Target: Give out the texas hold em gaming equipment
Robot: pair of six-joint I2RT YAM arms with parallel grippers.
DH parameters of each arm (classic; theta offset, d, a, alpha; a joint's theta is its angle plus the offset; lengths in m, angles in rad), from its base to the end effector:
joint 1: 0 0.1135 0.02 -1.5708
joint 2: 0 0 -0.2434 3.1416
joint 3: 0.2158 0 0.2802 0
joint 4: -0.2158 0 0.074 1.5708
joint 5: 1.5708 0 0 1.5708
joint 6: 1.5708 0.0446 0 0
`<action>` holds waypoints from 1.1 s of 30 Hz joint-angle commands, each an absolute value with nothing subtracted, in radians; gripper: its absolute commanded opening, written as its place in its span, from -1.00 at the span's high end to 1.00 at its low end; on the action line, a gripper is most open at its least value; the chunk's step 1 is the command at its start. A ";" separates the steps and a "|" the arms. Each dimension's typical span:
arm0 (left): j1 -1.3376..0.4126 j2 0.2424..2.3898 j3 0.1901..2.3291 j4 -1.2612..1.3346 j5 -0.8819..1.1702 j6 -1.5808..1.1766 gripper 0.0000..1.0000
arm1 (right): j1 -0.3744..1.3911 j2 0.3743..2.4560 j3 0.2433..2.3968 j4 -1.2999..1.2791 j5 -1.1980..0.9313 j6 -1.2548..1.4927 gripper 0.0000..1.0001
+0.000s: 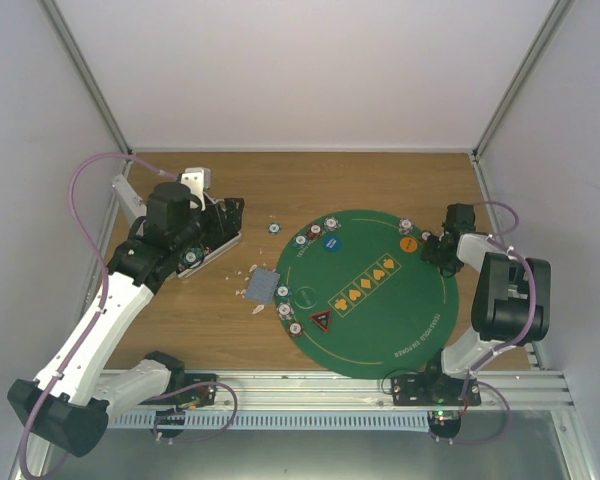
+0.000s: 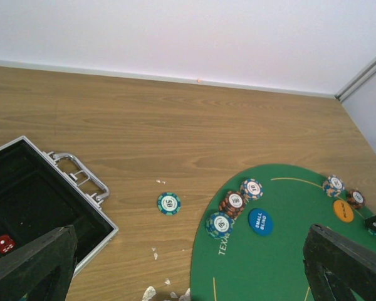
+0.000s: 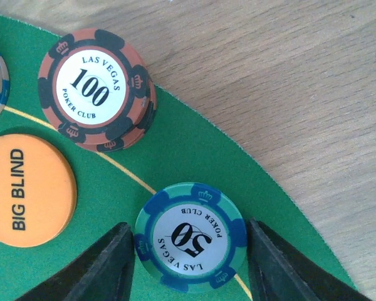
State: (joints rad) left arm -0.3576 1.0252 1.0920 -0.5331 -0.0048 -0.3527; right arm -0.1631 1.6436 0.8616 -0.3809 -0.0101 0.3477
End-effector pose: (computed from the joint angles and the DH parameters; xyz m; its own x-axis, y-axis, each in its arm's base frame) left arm 0.2518 -0.0939 0.3464 -0.5147 -0.1764 -0.8390 0.1792 0.9348 -0.3065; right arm 0.3170 -0.0517 0.0971 -0.7976 0.4766 -0.3698 0.4576 0.8775 0.1439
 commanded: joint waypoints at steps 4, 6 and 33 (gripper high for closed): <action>-0.354 1.021 1.098 -0.483 -0.002 -0.356 -0.98 | -0.171 1.635 0.885 -0.370 -0.002 0.339 -0.07; -0.354 1.020 1.099 -0.485 -0.002 -0.356 -0.98 | -0.171 1.628 0.888 -0.377 -0.002 0.338 -0.08; -0.576 1.117 0.940 -0.696 0.072 -0.408 -0.98 | -0.029 1.205 0.904 -0.555 -0.253 0.251 -0.99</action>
